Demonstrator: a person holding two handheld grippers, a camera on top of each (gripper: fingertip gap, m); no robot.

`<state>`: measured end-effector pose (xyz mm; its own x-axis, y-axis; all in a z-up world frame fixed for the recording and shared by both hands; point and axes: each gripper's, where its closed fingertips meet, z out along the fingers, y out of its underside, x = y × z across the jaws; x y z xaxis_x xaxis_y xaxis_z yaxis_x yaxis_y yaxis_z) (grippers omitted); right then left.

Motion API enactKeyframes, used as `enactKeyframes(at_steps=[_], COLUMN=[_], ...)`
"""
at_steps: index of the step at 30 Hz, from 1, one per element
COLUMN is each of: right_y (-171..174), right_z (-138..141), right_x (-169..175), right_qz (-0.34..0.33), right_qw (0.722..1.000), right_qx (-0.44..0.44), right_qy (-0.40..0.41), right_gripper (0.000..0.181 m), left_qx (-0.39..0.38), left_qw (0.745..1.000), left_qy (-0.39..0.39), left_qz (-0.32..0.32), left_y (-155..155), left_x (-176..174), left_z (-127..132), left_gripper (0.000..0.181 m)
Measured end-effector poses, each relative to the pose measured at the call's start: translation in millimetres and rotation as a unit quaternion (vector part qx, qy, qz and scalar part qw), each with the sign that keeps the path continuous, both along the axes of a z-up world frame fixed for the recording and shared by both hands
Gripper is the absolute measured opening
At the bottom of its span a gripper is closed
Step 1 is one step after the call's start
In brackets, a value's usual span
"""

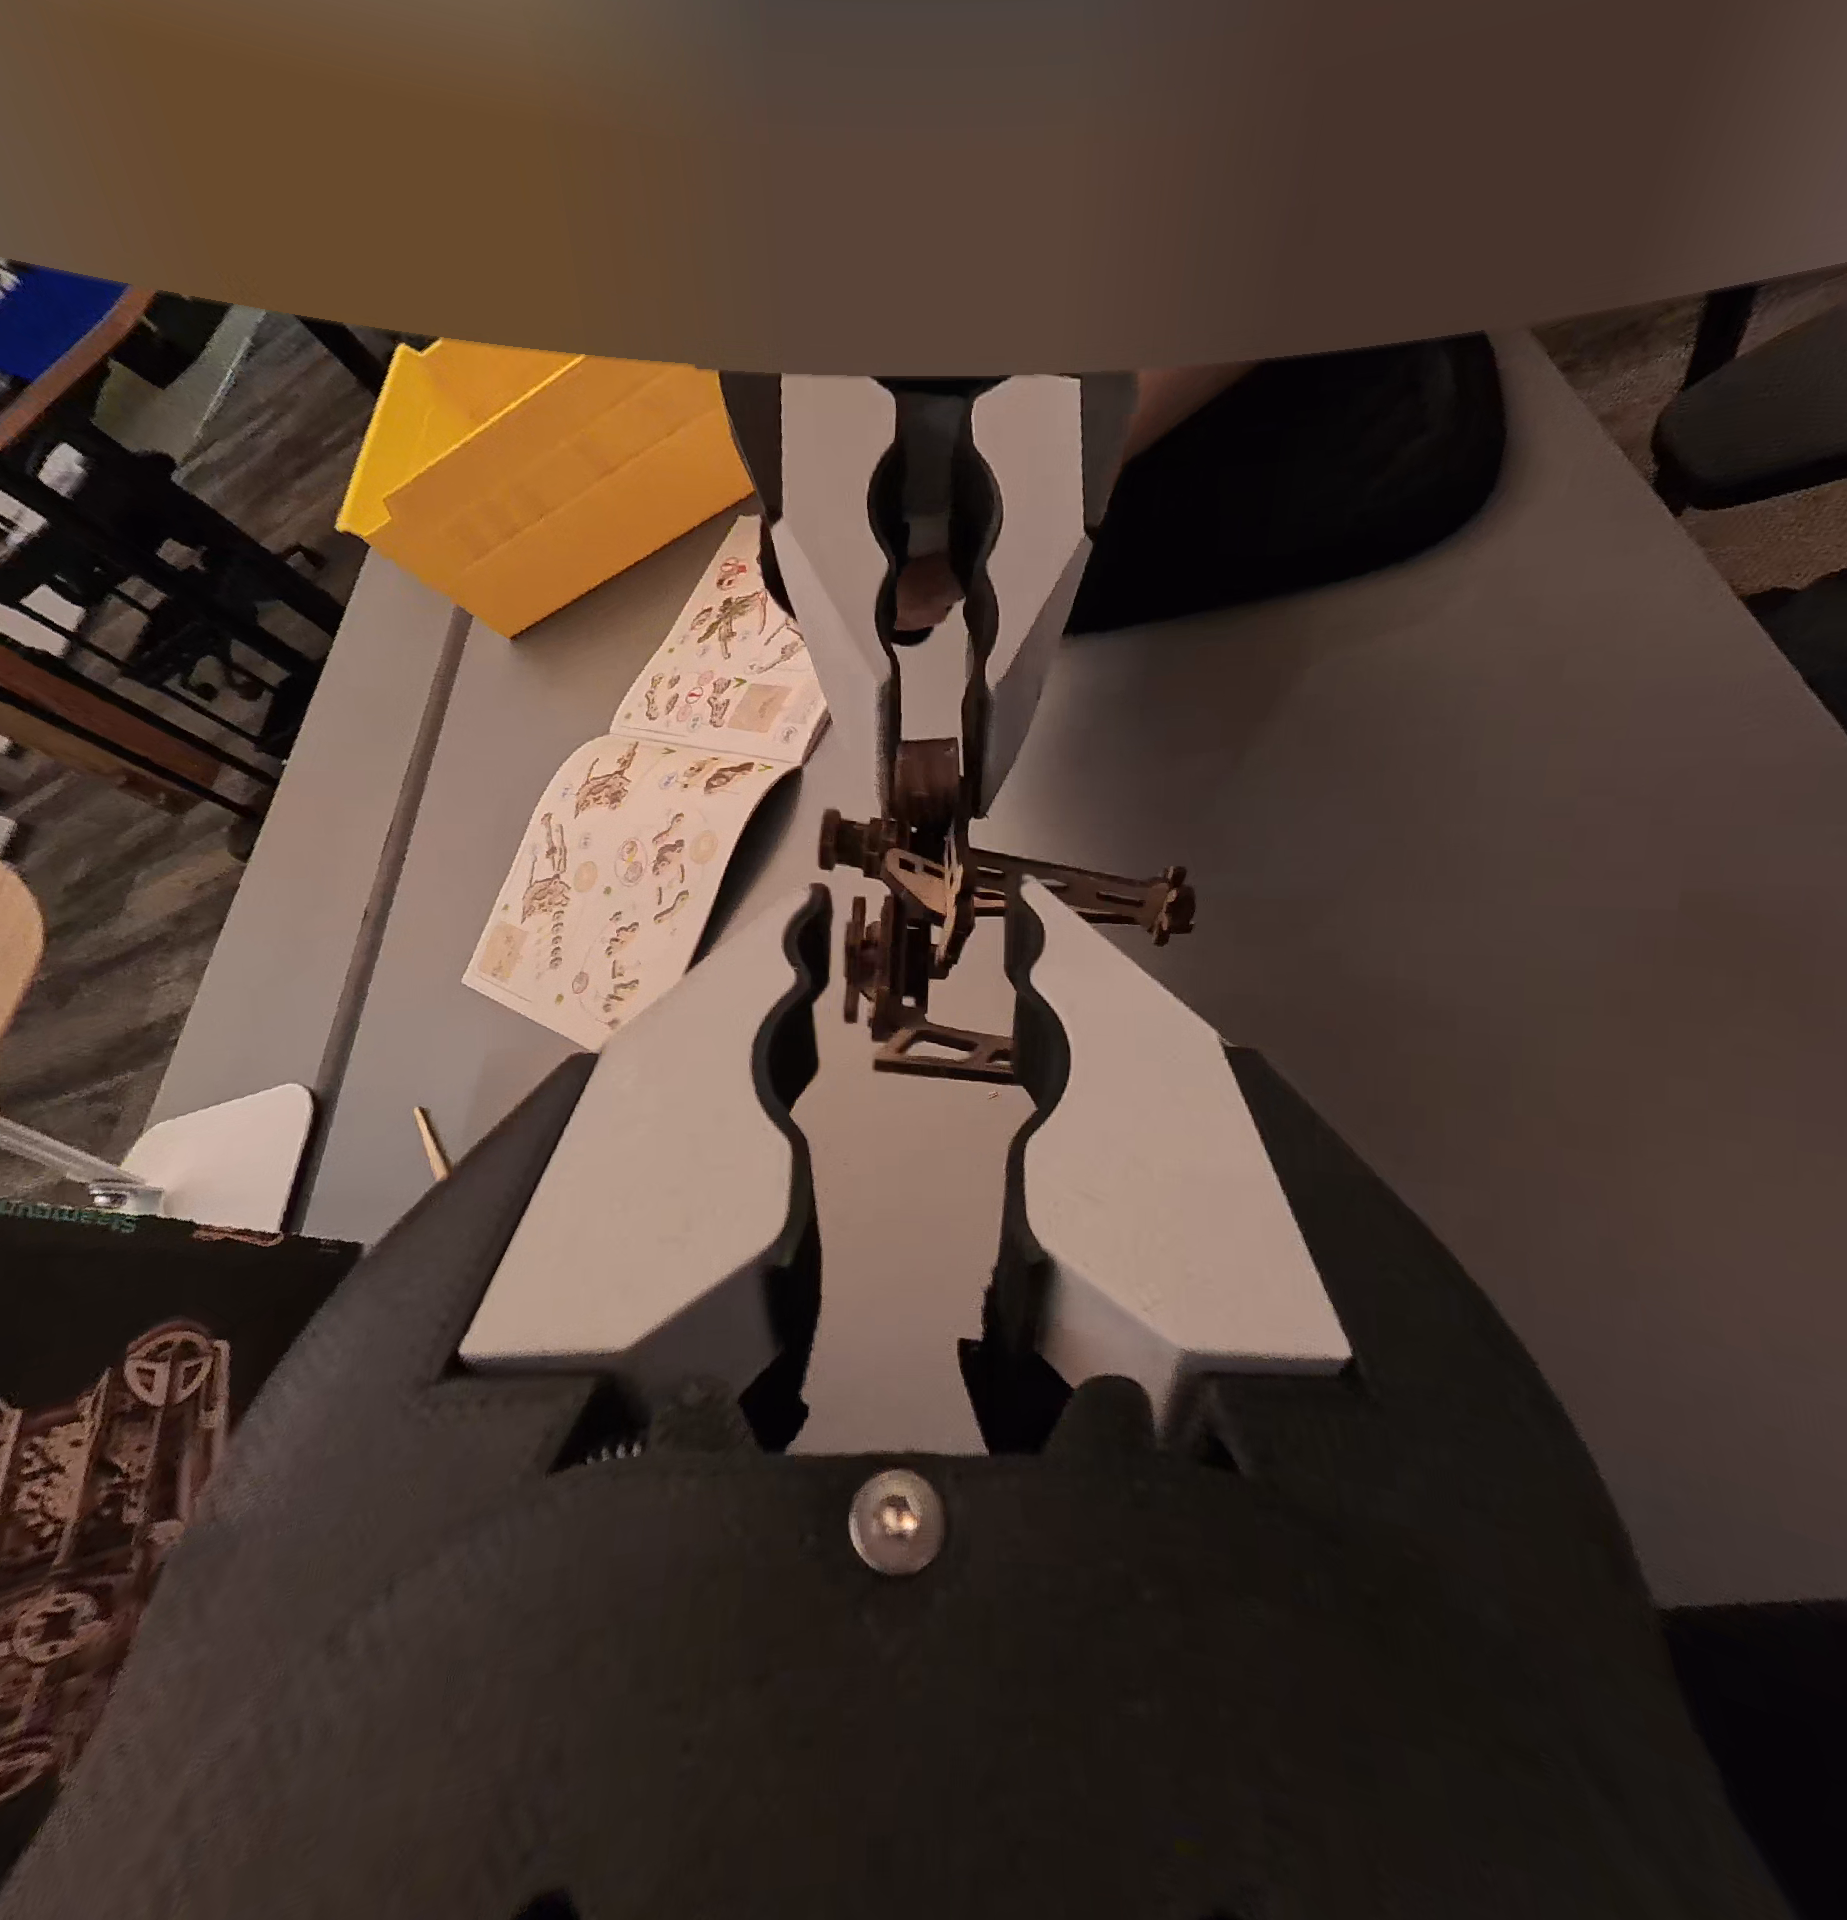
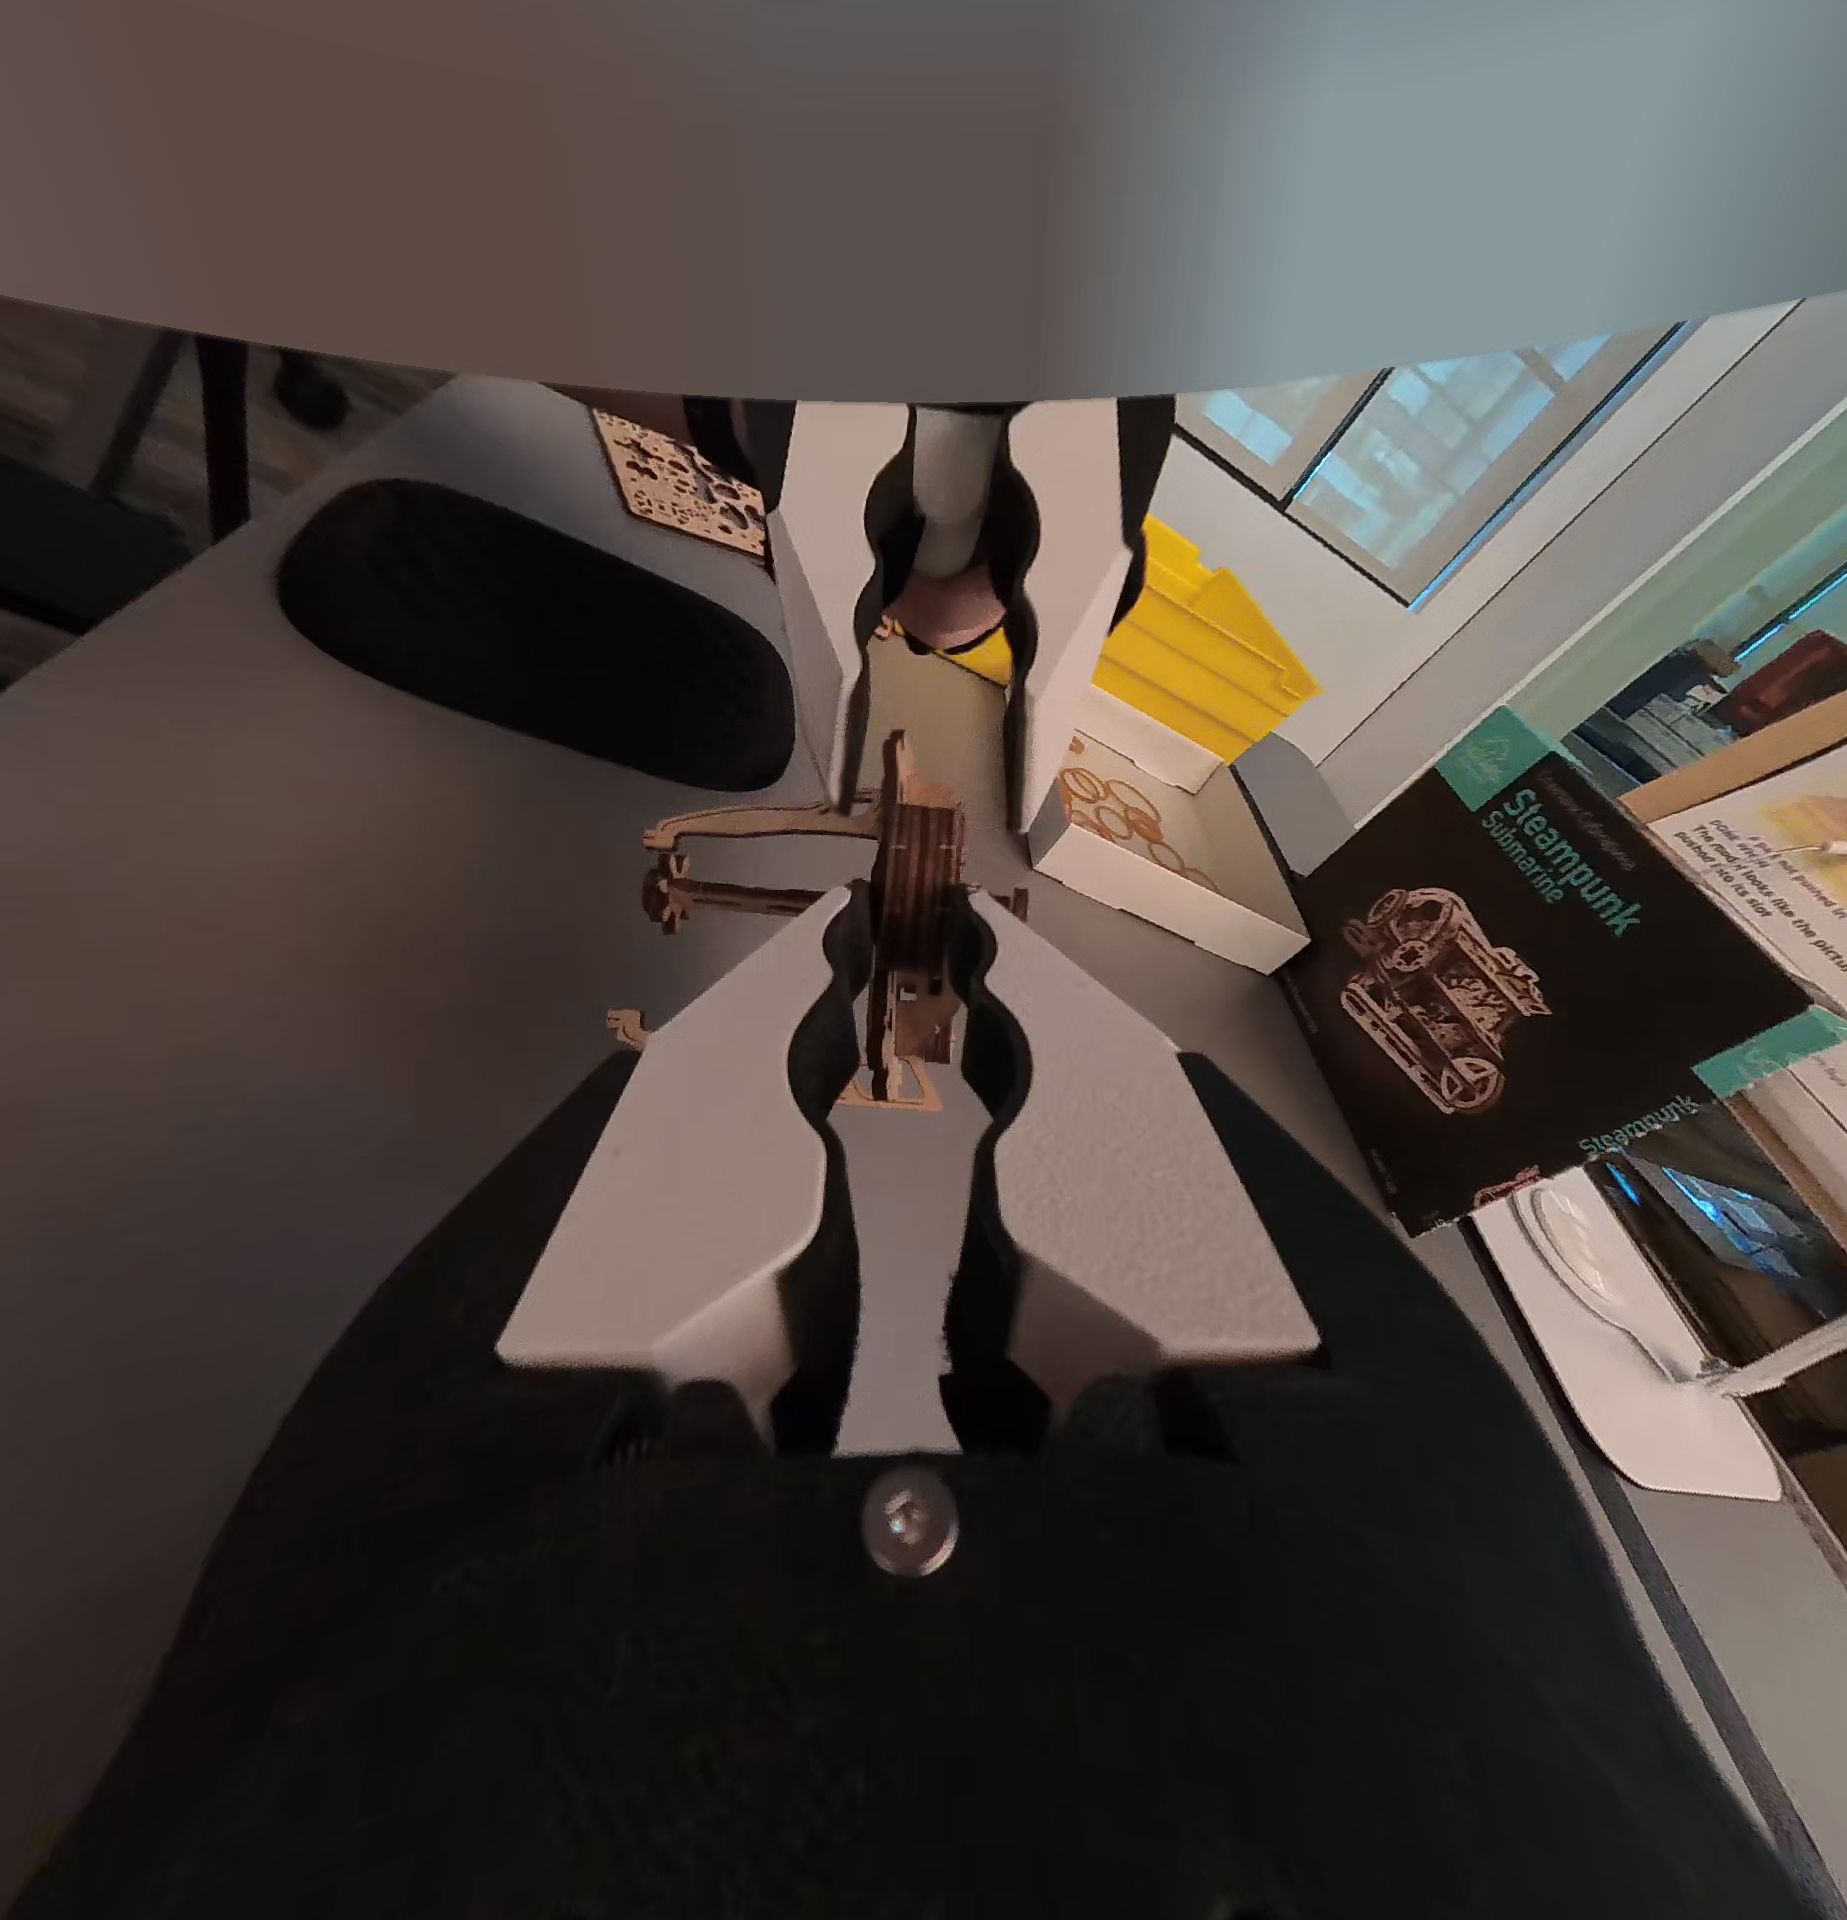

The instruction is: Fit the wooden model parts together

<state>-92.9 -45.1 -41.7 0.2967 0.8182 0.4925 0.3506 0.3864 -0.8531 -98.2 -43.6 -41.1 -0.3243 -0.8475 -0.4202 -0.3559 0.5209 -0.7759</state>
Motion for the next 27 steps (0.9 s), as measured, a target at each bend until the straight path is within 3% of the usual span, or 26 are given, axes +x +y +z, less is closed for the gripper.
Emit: enactKeyframes(at_steps=[3,5,10,27], right_y=[-1,0,-4,-4], right_z=[0,-2,-2,-8], right_x=[-3,-3,-6,-9], right_qz=[0.0,-0.011,-0.021,-0.043], right_qw=[1.0,0.999,0.993,0.98], right_qx=[0.013,0.041,0.103,0.166], right_qy=[-0.007,-0.024,-0.057,-0.097], right_gripper=[0.014,0.014,0.014,0.013], left_qx=[0.057,0.076,0.008,0.02], left_qw=[0.998,0.997,1.0,1.0], left_qy=[-0.012,-0.008,0.011,0.01], left_qz=[-0.007,0.0,0.002,0.003], left_y=[-5,-4,-6,-8], left_x=[1,2,-1,-5], left_z=[-1,-3,-6,-13], left_gripper=[0.015,0.015,0.023,0.019])
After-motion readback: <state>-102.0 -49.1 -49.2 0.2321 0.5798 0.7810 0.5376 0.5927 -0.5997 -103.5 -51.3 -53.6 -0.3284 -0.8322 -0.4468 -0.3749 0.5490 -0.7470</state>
